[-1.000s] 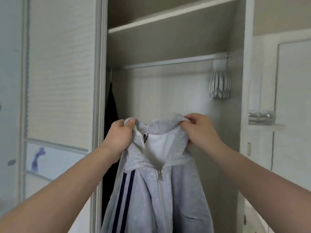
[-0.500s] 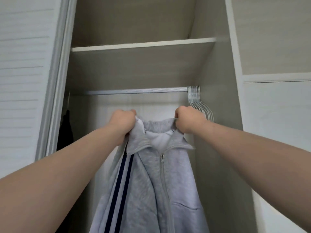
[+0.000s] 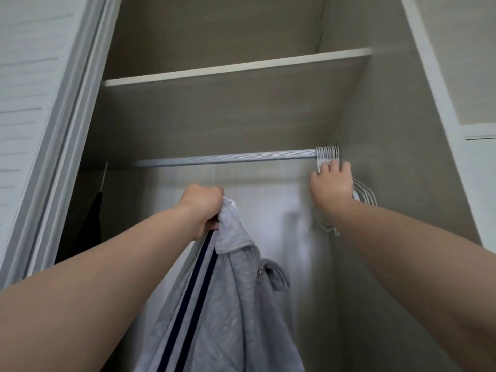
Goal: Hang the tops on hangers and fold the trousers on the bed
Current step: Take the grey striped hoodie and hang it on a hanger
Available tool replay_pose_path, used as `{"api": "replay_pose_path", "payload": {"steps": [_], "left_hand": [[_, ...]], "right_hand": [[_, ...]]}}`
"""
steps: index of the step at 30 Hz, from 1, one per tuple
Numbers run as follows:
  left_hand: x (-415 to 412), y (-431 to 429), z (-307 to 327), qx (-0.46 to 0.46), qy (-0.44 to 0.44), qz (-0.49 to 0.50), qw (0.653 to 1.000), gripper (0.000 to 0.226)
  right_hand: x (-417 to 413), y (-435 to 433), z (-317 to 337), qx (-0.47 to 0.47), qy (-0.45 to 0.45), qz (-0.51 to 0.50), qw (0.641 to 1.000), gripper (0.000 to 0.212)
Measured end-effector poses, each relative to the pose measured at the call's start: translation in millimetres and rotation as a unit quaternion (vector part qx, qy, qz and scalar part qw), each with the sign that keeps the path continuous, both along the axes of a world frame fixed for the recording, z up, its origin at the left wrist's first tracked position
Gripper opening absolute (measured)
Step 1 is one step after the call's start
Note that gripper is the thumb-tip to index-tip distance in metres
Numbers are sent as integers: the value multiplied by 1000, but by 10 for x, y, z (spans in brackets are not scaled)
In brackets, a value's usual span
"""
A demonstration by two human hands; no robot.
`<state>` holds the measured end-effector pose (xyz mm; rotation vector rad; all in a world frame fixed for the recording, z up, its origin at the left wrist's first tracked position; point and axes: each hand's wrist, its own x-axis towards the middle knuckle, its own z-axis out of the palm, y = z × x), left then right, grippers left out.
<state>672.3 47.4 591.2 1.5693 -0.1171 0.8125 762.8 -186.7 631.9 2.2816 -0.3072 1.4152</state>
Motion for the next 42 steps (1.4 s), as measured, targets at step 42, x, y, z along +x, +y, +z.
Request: {"api": "replay_pose_path", "payload": {"steps": [42], "left_hand": [[-2634, -1458, -157, -88, -74, -201, 973, 24]], "right_hand": [[-3884, -1435, -1102, 530, -73, 595, 600, 24]]}}
